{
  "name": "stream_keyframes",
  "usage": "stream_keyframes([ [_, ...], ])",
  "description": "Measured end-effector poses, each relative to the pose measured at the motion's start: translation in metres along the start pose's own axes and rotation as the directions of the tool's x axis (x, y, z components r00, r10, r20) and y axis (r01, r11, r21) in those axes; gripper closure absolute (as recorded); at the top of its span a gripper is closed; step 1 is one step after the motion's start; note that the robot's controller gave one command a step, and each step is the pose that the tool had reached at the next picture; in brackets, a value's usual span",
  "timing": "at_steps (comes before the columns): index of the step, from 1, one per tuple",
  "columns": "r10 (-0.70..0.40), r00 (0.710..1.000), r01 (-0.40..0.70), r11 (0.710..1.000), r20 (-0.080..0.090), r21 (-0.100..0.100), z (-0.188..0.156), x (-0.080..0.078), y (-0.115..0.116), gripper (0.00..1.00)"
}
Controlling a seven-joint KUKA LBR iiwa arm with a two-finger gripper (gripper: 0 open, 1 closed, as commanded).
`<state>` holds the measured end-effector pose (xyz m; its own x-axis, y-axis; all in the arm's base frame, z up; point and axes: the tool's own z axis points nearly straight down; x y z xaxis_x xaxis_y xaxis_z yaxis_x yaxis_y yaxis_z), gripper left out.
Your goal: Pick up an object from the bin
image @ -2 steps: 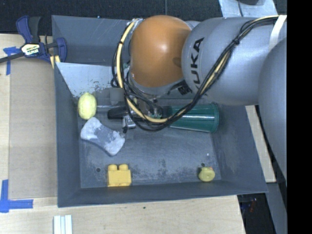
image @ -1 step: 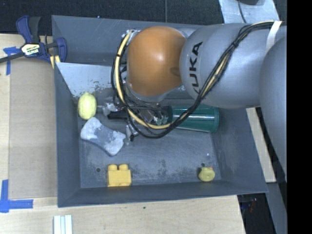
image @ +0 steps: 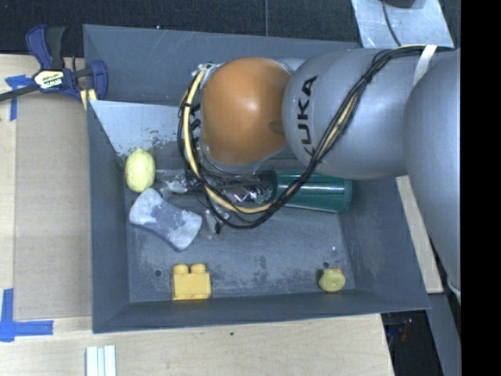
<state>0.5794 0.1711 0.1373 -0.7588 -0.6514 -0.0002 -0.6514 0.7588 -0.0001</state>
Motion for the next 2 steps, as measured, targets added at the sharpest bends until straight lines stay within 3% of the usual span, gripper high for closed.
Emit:
stream_keyframes([
  [1, -0.234, 0.972, 0.234, 0.972, 0.011, 0.010, 0.047, -0.006, -0.002, 0.00],
  [2, -0.464, 0.885, 0.464, 0.886, 0.021, 0.014, 0.061, -0.016, -0.012, 1.00],
])
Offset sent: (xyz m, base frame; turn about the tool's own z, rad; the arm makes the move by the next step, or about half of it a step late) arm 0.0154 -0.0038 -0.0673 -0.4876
